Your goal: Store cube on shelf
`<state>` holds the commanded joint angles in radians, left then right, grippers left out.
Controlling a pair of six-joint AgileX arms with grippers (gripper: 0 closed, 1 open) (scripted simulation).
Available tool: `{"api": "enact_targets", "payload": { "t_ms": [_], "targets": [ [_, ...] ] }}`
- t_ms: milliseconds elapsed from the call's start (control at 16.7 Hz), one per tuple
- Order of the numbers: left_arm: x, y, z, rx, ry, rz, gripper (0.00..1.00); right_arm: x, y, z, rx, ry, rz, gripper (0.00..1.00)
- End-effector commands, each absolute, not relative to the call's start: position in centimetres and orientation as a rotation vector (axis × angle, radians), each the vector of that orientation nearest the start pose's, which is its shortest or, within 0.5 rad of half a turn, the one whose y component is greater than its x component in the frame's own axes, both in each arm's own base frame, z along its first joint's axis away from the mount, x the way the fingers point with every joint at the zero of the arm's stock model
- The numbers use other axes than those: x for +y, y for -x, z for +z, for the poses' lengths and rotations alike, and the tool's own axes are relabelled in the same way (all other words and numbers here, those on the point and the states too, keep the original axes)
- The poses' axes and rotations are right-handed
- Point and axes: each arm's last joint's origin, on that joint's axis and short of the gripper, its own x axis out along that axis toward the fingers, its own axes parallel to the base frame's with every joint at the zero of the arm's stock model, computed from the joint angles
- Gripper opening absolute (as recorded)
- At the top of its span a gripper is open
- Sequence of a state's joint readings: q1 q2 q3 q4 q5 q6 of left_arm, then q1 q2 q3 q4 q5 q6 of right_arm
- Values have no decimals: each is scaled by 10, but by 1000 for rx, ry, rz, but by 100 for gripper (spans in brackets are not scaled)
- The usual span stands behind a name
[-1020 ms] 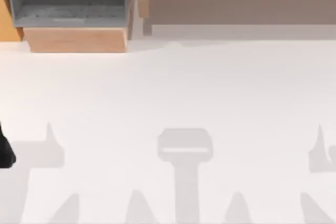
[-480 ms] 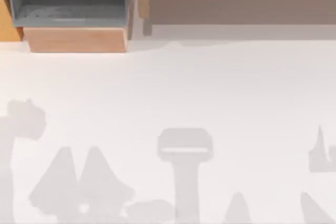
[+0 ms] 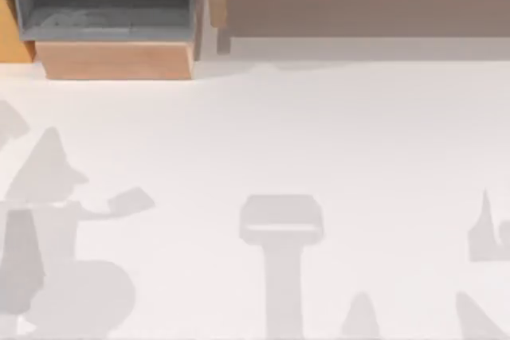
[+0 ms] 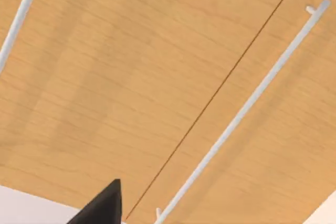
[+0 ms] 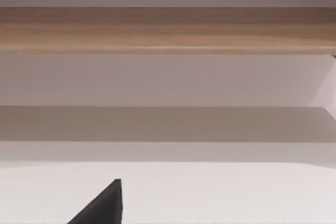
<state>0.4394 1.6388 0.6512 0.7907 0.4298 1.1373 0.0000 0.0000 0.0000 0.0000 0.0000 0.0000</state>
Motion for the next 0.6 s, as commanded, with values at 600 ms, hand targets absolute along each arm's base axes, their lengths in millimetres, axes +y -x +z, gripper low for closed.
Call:
{"api": "enact_targets", "payload": {
  "t_ms": [600],
  "targets": [
    [172, -390, 109, 21, -1491, -31, 100, -1, -106, 160, 0, 0, 0, 100]
  ]
}}
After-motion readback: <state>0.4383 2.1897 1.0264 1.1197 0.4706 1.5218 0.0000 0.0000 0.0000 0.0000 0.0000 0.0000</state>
